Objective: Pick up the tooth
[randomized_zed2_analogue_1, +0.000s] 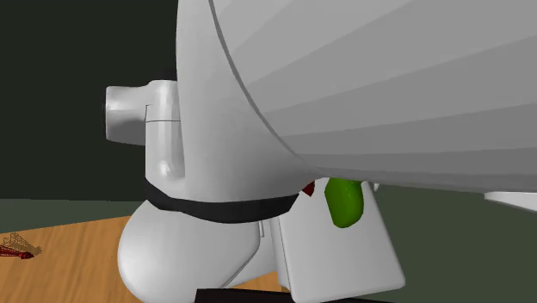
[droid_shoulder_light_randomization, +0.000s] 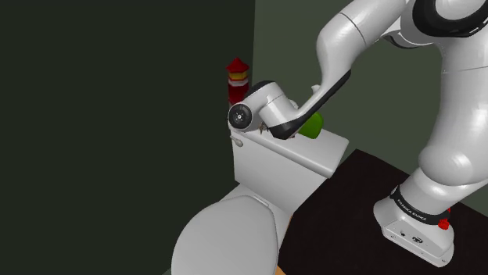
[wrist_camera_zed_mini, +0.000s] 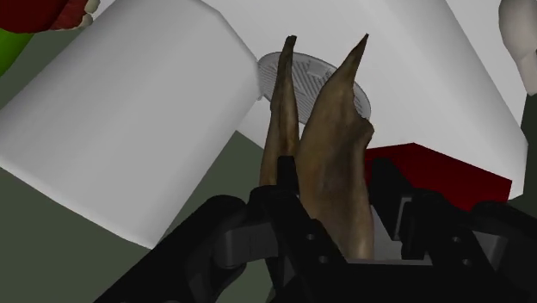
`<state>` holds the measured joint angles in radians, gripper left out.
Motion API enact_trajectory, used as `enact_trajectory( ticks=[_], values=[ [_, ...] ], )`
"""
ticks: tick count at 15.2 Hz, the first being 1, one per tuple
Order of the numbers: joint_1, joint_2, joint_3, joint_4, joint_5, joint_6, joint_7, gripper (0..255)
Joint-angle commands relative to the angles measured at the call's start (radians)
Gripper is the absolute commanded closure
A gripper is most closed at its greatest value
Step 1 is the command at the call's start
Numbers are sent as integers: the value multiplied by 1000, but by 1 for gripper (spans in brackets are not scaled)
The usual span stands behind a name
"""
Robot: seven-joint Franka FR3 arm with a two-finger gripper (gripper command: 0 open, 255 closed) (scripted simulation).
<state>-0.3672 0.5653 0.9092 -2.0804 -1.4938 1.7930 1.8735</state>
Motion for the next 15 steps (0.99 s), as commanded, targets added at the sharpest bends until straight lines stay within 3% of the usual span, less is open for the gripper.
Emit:
enact_trajectory(
  ticks=[1, 15],
  values=[
    [-10, -18, 13, -2, 16, 4, -16, 255],
    [-86, -157, 96, -5, 132, 20, -128, 255]
  ],
)
